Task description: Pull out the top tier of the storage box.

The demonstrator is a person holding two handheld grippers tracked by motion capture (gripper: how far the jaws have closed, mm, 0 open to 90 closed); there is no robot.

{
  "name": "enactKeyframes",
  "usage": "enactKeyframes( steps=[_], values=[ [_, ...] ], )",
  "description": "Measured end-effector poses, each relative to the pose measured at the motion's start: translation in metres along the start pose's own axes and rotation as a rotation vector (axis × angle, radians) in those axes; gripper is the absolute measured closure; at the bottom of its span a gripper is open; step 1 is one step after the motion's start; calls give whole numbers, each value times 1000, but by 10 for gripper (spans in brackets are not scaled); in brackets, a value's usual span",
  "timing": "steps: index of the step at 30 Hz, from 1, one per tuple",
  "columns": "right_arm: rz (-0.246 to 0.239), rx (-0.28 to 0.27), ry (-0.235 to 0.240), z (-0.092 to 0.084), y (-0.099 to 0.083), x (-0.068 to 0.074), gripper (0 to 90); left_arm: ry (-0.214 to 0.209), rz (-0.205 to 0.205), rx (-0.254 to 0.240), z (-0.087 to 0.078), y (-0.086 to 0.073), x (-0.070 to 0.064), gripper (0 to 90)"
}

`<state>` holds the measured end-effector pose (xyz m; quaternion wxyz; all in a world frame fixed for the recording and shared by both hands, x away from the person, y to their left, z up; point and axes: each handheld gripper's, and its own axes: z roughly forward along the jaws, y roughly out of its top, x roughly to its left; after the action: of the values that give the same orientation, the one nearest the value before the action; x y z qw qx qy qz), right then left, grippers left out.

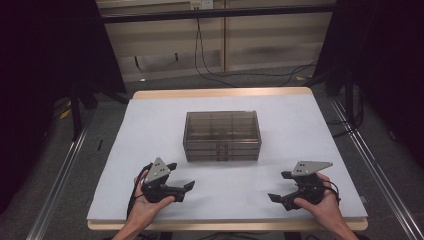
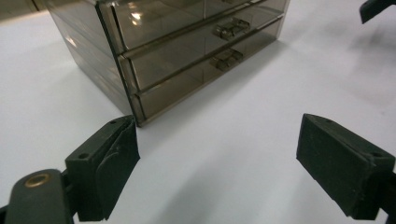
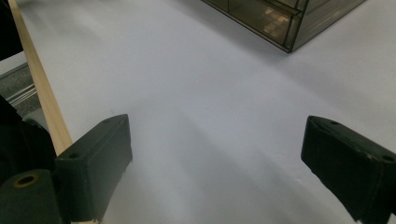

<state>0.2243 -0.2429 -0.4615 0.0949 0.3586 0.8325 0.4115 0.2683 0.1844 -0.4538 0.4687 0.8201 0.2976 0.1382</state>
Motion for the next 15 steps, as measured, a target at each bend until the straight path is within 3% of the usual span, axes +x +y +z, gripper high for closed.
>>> enactKeyframes(
  steps=[3,8,15],
  values=[
    [1,2,-5,0,0,1,89,-8,-8,6,-1,0,1,139],
    [4,3,-5,0,-1,1,88,-26,14,14,-1,1,-2,134],
    [4,4,-3,-1,-1,1,89,-7,69,20,-1,2,-7,173]
  ],
)
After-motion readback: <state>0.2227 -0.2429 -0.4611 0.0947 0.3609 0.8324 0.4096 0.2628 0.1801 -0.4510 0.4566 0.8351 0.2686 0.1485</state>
